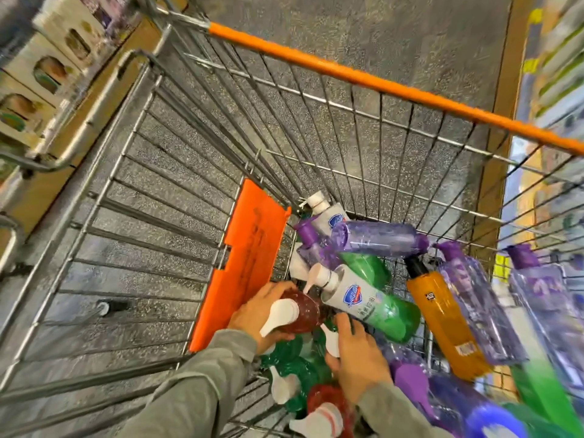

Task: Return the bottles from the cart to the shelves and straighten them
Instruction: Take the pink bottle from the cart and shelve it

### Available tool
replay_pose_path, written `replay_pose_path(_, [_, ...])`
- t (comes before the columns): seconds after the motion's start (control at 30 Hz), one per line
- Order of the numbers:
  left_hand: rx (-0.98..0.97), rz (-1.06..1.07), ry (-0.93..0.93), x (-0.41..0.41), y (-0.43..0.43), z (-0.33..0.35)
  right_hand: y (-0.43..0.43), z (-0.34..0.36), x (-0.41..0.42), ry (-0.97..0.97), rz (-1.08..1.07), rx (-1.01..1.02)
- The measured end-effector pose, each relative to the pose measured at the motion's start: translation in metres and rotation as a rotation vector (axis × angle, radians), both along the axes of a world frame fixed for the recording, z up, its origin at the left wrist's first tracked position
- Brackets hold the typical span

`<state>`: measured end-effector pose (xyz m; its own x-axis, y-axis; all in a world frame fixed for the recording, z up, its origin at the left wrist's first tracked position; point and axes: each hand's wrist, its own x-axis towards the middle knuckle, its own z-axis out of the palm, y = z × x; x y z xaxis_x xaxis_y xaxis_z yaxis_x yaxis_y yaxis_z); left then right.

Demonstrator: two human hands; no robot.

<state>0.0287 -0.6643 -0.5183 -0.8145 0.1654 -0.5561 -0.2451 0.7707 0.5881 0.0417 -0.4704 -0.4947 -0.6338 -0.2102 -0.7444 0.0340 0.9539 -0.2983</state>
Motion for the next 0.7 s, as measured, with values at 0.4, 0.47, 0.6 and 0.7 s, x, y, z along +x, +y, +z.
replay_pose_path(0.4, [0.146,0.127,0.177,-0.012,0.001,0.035,0.025,0.064,-0.031,0.156,-0.181,-0.232])
replay_pose_path(0.47, [0.153,0.176,0.213,-0.017,0.000,0.045,0.027,0.080,-0.033,0.213,-0.213,-0.239])
replay_pose_path(0.6, [0.180,0.276,0.296,-0.028,0.000,0.063,0.038,0.106,-0.037,0.363,-0.397,-0.312])
replay_pose_path(0.7, [0.265,0.363,0.344,-0.037,0.008,0.082,0.055,0.117,-0.044,0.413,-0.572,-0.445])
